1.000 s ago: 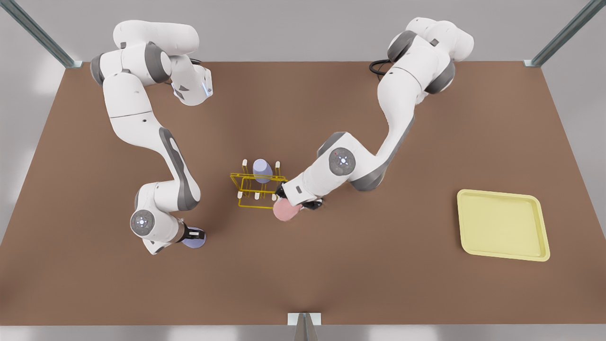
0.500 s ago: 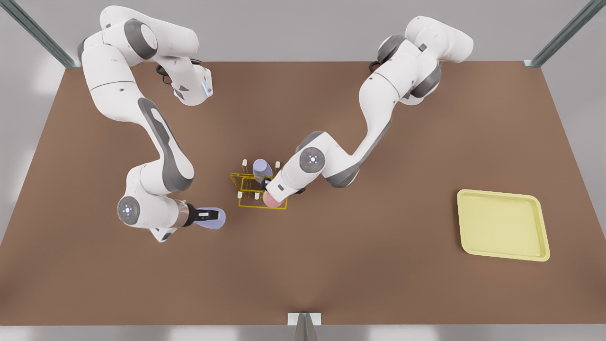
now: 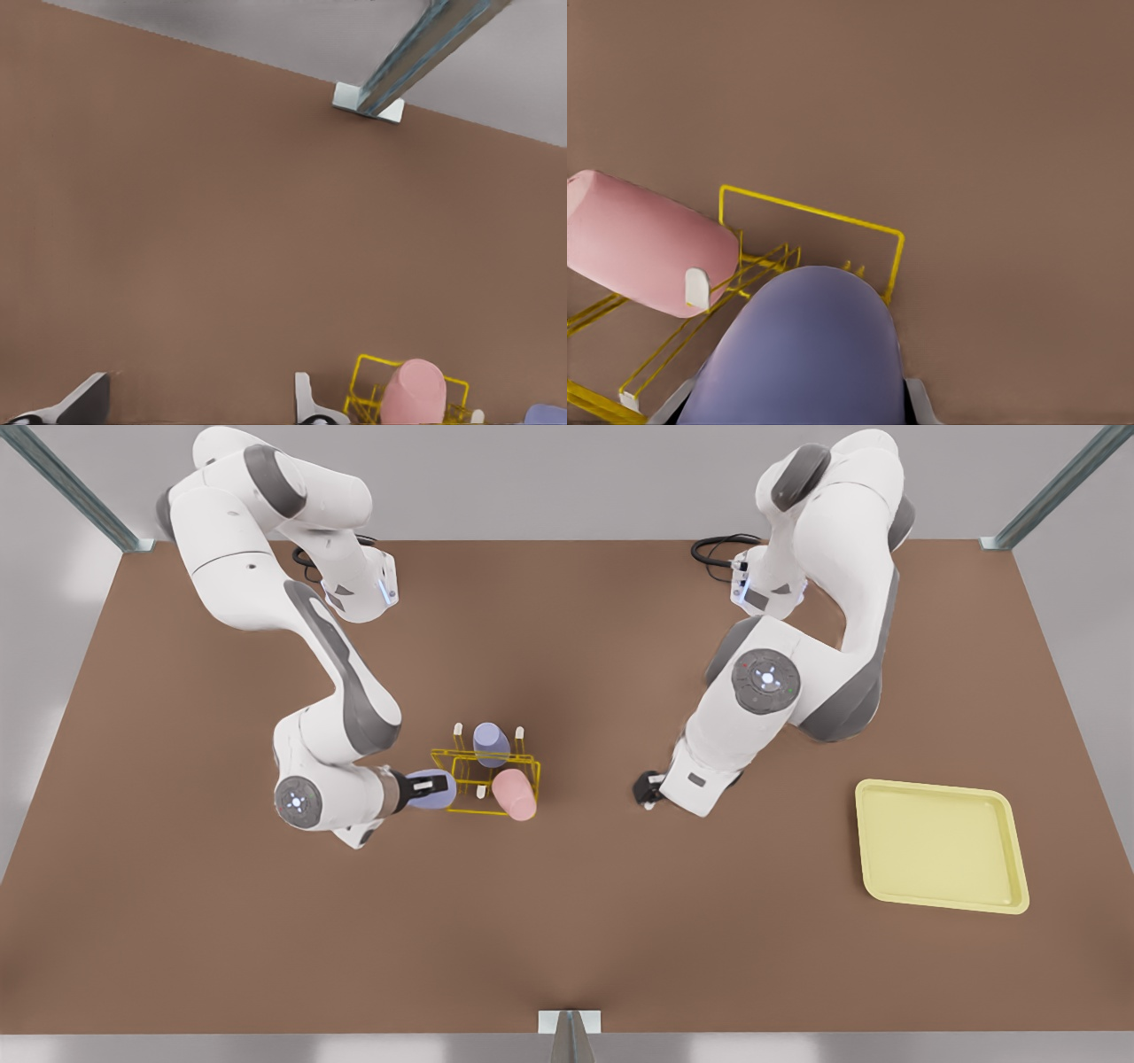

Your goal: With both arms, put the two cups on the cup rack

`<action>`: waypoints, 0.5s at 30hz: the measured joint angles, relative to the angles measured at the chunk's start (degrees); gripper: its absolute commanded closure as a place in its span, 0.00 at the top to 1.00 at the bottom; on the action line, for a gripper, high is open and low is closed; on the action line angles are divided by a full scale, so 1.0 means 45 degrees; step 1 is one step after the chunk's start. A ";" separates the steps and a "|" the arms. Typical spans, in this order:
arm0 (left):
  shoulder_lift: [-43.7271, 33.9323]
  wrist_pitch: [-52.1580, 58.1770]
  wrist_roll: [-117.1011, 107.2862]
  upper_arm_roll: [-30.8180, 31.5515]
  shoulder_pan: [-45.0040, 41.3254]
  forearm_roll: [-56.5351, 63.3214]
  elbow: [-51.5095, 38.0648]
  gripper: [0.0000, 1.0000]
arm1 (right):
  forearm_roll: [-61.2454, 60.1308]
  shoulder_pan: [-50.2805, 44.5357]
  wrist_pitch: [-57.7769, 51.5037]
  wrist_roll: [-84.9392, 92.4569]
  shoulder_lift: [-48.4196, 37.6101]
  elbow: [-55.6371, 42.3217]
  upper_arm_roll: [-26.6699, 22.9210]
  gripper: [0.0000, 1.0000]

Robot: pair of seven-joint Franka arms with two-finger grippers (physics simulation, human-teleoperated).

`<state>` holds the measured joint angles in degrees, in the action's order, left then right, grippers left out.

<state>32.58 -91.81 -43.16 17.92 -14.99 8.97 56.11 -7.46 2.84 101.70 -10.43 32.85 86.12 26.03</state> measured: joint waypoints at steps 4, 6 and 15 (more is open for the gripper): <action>-0.3925 0.1098 0.1865 -0.0851 0.1871 -0.0083 0.5123 1.00 | 0.0088 -0.0045 -0.0099 -0.0016 0.0040 0.0252 -0.0009 0.76; -0.4181 0.1433 0.2688 -0.0994 0.1992 -0.0274 0.5419 1.00 | 0.0120 -0.0058 -0.0134 -0.0024 0.0040 0.0450 -0.0001 0.76; -0.4304 0.2126 0.5368 -0.1049 0.1961 -0.0616 0.5524 1.00 | 0.0002 -0.0325 -0.0090 0.0016 0.0274 0.0533 -0.0015 1.00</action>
<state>13.21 -82.24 -19.01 13.20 -6.16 6.20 80.97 -7.45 1.37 101.29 -10.36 34.08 88.52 25.97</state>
